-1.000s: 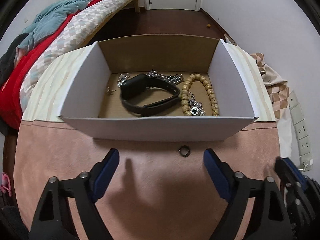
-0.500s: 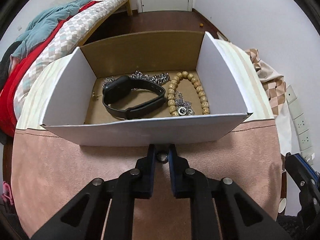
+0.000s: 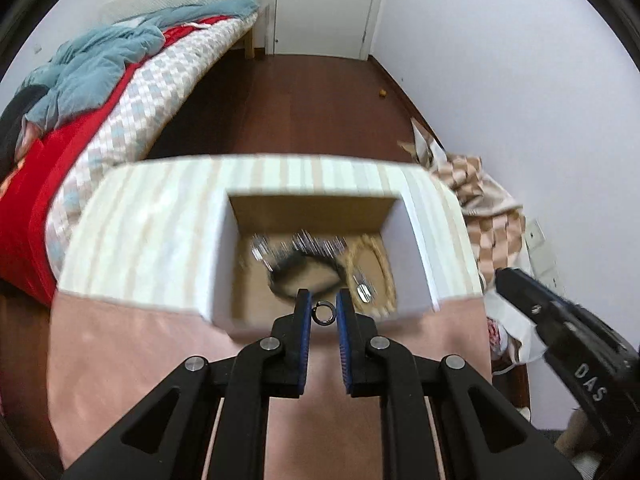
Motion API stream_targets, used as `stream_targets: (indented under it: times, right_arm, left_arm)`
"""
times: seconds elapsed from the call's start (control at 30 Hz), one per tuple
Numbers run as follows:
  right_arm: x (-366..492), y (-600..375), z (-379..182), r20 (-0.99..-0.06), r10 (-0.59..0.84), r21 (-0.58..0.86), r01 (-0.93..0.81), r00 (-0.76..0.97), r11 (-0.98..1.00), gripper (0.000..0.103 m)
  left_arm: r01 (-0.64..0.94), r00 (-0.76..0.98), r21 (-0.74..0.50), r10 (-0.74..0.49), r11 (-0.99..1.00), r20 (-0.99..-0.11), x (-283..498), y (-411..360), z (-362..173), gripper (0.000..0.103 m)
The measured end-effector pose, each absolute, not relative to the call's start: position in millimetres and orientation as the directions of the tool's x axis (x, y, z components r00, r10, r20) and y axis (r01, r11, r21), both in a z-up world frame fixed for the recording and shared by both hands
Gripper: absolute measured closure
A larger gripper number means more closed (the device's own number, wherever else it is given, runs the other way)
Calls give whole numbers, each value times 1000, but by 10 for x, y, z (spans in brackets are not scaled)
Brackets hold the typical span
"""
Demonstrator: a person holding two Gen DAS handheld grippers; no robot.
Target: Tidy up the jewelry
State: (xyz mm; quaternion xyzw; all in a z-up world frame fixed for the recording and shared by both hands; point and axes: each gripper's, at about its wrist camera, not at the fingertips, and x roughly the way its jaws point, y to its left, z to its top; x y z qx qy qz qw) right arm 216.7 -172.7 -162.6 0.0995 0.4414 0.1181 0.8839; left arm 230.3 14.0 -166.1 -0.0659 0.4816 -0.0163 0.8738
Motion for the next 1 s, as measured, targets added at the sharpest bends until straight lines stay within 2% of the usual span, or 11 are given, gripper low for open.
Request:
stream_targets:
  times: [0.27,0.4,0.43,0.47,0.5,0.53,0.57,0.63,0.73,0.87,1.0]
  right_arm:
    - [2911,-1235,-1700,-812,364,309,-193,457,931,91]
    - [3145,-1102,-1849,-865,346,294,-192,363,936,90]
    - [3181,-1104,-1873,-875,339,291,-184,346,939,85]
    - [3194,-1114,-1873,-878,335,290,-177,341,940,70]
    - [3200,-1129,-1869,-878,337,293,-175,339,940,61]
    - [3201,-1141,-1864,-880,334,291,-172,337,941,47]
    - [3189,-1155,-1851,-884,325,285,-166,337,944,43]
    - [3148,-1178,-1813,-890,301,261,-160,343,952,41]
    - [3061,-1196,-1746,-900,243,201,-151,361,968,22]
    - [2871,-1191,-1657,-910,139,91,-138,390,986,4]
    - [2638,-1189,-1563,-910,74,24,-127,408,992,3]
  left_arm:
    - [-102,455,-120,-60,988,-888,2918,518,-1708,91]
    - [-136,420,-102,-36,985,-907,2995,599,-1752,78]
    - [-143,423,-95,-26,985,-906,2986,617,-1740,62]
    - [-152,426,-83,-11,985,-905,2970,637,-1727,33]
    - [-156,430,-78,-3,985,-903,2961,654,-1710,24]
    - [-159,439,-78,0,984,-898,2932,673,-1686,21]
    - [-167,441,-75,6,983,-898,2904,693,-1668,21]
    - [-175,436,-62,21,983,-900,2859,721,-1645,18]
    - [-186,446,-27,60,982,-893,2738,752,-1604,3]
    - [-201,462,15,108,980,-880,2472,752,-1543,1]
    - [-204,477,20,117,979,-871,2239,741,-1435,1]
